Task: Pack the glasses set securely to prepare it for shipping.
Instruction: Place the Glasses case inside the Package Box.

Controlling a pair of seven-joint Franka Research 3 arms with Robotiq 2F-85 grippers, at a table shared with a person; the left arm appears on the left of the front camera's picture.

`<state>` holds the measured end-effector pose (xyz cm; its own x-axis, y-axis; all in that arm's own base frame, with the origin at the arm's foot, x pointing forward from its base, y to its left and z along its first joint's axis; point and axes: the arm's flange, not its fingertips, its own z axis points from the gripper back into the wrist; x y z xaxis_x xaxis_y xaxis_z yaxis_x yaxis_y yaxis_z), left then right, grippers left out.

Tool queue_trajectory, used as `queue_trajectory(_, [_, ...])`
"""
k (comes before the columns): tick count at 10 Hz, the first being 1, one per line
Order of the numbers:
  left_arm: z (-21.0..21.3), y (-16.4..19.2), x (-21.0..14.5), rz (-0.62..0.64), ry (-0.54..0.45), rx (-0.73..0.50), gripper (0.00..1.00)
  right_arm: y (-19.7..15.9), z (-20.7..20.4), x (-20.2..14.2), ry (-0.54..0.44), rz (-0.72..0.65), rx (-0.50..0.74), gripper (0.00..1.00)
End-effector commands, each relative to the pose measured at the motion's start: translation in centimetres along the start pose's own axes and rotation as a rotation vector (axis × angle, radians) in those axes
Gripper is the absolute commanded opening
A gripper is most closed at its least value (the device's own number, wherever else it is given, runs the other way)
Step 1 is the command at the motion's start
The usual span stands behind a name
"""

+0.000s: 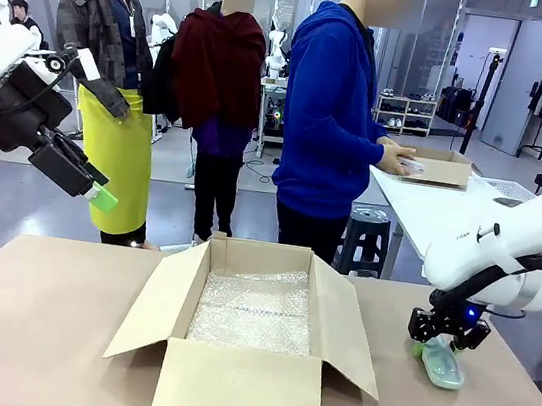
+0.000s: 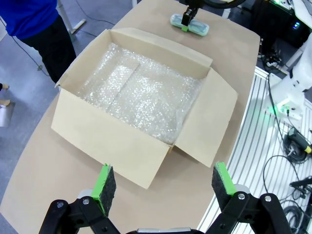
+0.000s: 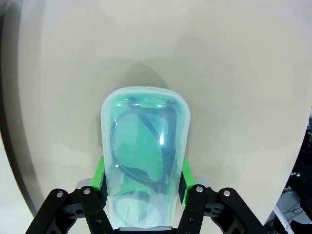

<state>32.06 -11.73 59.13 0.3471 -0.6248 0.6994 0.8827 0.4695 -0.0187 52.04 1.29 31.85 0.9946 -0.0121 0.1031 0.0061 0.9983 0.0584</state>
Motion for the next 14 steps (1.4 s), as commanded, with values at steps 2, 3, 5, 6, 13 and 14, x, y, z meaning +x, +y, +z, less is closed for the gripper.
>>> queue_trajectory(2, [0.2,0.2,0.0,-0.016,-0.009,-0.022,1.0,1.9,6.5,-1.1,0.009,0.075,-0.022,0.33])
queue_trajectory(3, [0.2,0.2,0.0,-0.016,-0.009,-0.022,1.0,2.9,9.3,-1.7,0.013,0.135,-0.048,0.33])
queue_trajectory(5, [0.2,0.2,0.0,-0.016,-0.009,-0.022,1.0,5.5,13.9,-2.9,0.002,0.265,-0.066,0.33])
queue_trajectory(6, [0.2,0.2,0.0,-0.016,-0.009,-0.022,1.0,7.4,16.8,-3.5,-0.04,0.47,-0.066,0.33])
queue_trajectory(13, [0.2,0.2,0.0,-0.016,-0.009,-0.022,1.0,26.2,19.3,1.4,0.047,1.589,0.005,0.33])
queue_trajectory(14, [0.2,0.2,0.0,-0.016,-0.009,-0.022,1.0,28.5,18.6,2.9,0.061,1.616,0.008,0.33])
